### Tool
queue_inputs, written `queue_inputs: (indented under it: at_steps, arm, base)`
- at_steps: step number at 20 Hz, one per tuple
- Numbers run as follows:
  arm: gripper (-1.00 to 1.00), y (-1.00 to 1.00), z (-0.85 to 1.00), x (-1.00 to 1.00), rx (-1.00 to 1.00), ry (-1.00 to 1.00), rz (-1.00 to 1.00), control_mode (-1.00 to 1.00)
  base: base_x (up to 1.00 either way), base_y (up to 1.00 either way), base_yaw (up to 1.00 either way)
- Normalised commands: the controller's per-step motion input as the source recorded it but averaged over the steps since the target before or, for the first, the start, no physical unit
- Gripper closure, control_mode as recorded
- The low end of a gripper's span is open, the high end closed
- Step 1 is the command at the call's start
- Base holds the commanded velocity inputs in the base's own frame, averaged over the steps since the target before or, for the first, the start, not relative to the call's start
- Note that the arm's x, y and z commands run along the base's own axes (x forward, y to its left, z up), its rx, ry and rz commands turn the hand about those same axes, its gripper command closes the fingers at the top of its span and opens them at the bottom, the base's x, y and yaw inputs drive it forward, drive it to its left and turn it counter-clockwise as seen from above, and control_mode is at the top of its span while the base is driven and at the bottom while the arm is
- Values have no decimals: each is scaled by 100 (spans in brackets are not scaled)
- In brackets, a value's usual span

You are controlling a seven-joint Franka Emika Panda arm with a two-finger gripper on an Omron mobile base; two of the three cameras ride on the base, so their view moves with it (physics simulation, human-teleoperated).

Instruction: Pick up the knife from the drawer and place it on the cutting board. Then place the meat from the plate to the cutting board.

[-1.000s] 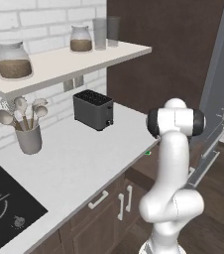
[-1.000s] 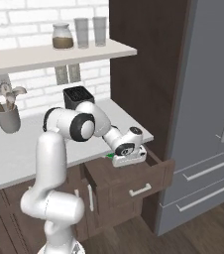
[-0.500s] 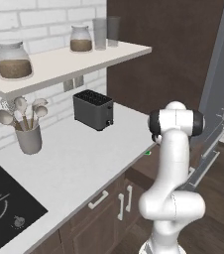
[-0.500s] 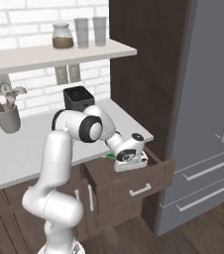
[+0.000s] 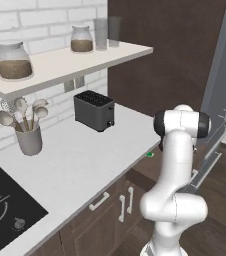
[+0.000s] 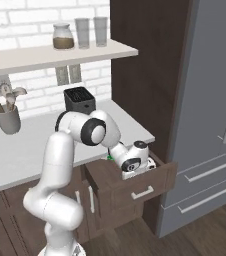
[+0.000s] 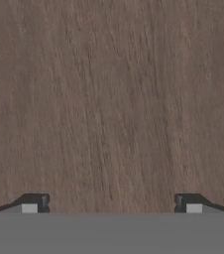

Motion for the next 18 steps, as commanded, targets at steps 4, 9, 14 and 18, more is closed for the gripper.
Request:
queue_inputs:
  at_steps: [4, 9, 14, 18]
  arm:
    - [-100, -54, -1, -60, 0, 0, 0, -100]
    - [-100, -63, 0, -84, 0, -1, 1, -100]
    - [-100, -52, 0, -72, 1, -2, 0, -100]
    - [-100, -27, 6, -37, 0, -4, 1, -100]
  base:
    - [0, 0, 0]
    - [0, 0, 0]
    - [0, 0, 0]
    - [0, 0, 0]
